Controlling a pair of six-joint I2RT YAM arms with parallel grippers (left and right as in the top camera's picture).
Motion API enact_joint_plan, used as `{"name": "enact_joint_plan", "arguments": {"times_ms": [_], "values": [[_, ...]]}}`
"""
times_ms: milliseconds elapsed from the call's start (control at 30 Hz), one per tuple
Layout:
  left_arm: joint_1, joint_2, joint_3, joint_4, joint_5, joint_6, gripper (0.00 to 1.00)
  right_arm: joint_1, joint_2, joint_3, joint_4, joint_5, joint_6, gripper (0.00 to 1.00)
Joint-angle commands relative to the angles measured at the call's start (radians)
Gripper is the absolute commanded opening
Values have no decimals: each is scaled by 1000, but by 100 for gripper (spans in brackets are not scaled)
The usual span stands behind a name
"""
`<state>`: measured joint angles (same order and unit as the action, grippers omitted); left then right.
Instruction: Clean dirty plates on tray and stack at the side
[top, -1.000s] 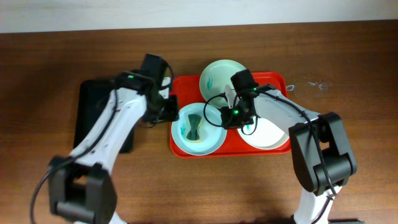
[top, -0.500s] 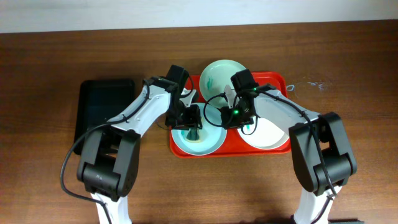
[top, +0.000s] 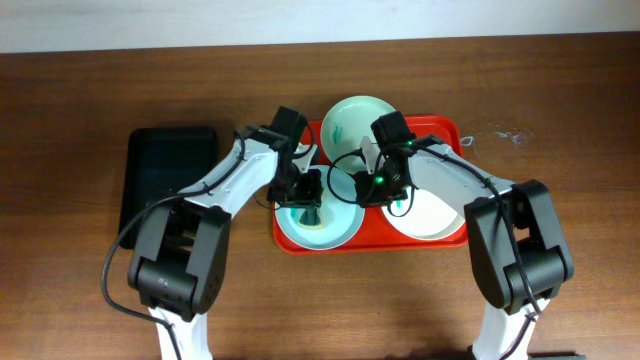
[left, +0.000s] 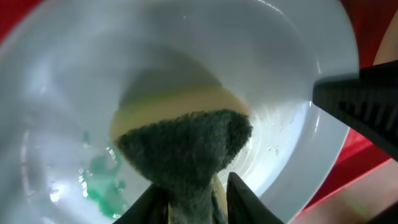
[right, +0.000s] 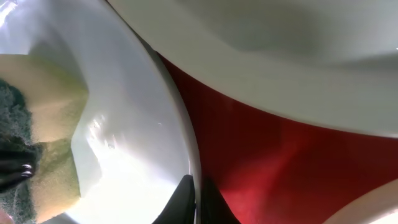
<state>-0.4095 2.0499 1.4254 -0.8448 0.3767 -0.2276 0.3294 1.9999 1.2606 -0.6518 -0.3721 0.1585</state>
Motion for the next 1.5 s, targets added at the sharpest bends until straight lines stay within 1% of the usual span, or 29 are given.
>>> {"name": "enact_joint_plan", "arguments": {"times_ms": [0, 67, 100, 233, 300, 400, 500, 567, 600, 667, 733, 767, 867, 933, 1000, 1067, 1200, 1300, 1400, 1467], "values": [[-21, 13, -50, 29, -7, 5, 15, 3, 49, -17, -2, 24, -4, 6], [-21, 13, -51, 29, -12, 5, 3, 3, 49, -17, -2, 24, -4, 6], [-19, 13, -50, 29, -53, -8, 0, 3, 49, -17, -2, 24, -5, 6], [-17, 13, -50, 6, -290, -88, 0, 3, 49, -17, -2, 25, -5, 6], [-17, 13, -50, -12, -441, -122, 0, 3, 49, -17, -3, 25, -5, 6], [-17, 13, -47, -35, -599, -128, 0, 3, 49, -17, -3, 25, -5, 5], [-17, 12, -15, -81, -696, -128, 0, 3, 49, -17, -5, 25, -5, 5], [-17, 12, 29, -124, -733, -128, 0, 3, 49, -17, -5, 25, -5, 5], [-17, 12, 48, -137, -732, -128, 0, 3, 49, -17, -5, 25, -5, 5], [-17, 10, 98, -171, -731, -172, 0, 3, 49, -17, -5, 25, -5, 5], [-17, 10, 139, -190, -680, -183, 0, 3, 49, -17, -5, 24, -5, 5], [-17, 10, 154, -188, -615, -183, 0, 4, 49, -17, -5, 24, -5, 5], [-17, 11, 167, -148, -335, -183, 0, 4, 49, -17, -5, 24, -4, 5], [-18, 12, 153, -109, -198, -182, 0, 4, 49, -17, -5, 24, -5, 5], [-28, 13, 121, -60, -102, -172, 0, 4, 49, -17, -5, 24, -5, 5], [-40, 13, 86, -28, -80, -160, 0, 4, 49, -17, -5, 25, -5, 5], [-53, 13, 13, 18, -117, -149, 0, 4, 49, -17, -5, 25, -5, 5], [-52, 13, -1, 1, -259, -150, 0, 4, 49, -17, -5, 25, -5, 4], [-52, 13, 0, -44, -469, -150, 0, 4, 49, -17, -5, 25, -5, 4], [-52, 13, 2, -74, -572, -150, 0, 4, 49, -17, -6, 25, -5, 4]]}}
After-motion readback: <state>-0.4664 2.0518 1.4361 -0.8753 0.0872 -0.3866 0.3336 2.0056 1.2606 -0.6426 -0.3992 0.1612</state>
